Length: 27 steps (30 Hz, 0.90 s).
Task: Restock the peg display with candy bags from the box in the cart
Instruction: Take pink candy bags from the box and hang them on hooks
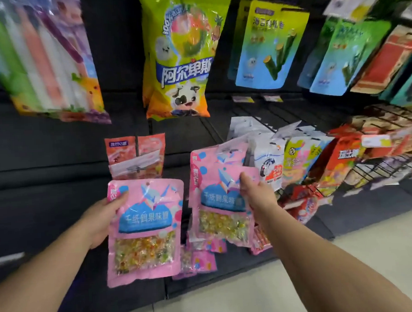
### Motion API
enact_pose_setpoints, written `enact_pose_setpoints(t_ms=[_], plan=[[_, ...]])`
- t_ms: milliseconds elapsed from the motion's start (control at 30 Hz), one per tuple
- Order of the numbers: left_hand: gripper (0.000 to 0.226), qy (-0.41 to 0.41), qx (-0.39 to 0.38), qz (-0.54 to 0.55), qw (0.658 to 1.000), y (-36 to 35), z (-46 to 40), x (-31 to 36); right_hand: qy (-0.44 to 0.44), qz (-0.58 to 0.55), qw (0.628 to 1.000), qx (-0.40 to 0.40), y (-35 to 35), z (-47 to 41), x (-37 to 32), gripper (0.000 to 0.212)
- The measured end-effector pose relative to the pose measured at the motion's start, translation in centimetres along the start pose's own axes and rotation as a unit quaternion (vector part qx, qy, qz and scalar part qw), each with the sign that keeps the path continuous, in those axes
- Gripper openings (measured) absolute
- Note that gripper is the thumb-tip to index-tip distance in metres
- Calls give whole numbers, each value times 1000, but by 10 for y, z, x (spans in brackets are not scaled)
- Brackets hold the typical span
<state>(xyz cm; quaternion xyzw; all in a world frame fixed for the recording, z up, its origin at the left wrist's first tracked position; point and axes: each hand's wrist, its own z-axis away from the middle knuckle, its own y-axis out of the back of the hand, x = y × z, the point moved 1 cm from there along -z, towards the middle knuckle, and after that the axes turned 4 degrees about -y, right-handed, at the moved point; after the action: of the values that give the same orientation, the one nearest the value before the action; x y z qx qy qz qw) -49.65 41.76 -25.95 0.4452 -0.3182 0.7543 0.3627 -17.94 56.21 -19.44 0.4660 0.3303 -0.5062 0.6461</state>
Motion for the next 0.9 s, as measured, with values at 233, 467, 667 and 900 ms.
enact_pose_setpoints(t_ms=[233, 467, 667, 900], plan=[[19, -7, 77, 42, 996, -48, 23, -24, 24, 46, 997, -58, 3, -43, -19, 50], [30, -2, 79, 28, 996, -73, 34, -25, 8, 12, 996, -90, 2, -66, -31, 41], [32, 0, 68, 4, 998, -92, 35, -23, -2, 15, 996, -85, -4, -72, -37, 49], [32, -17, 43, -17, 999, -122, 26, -12, -9, -79, 996, -38, -2, -80, -28, 50]])
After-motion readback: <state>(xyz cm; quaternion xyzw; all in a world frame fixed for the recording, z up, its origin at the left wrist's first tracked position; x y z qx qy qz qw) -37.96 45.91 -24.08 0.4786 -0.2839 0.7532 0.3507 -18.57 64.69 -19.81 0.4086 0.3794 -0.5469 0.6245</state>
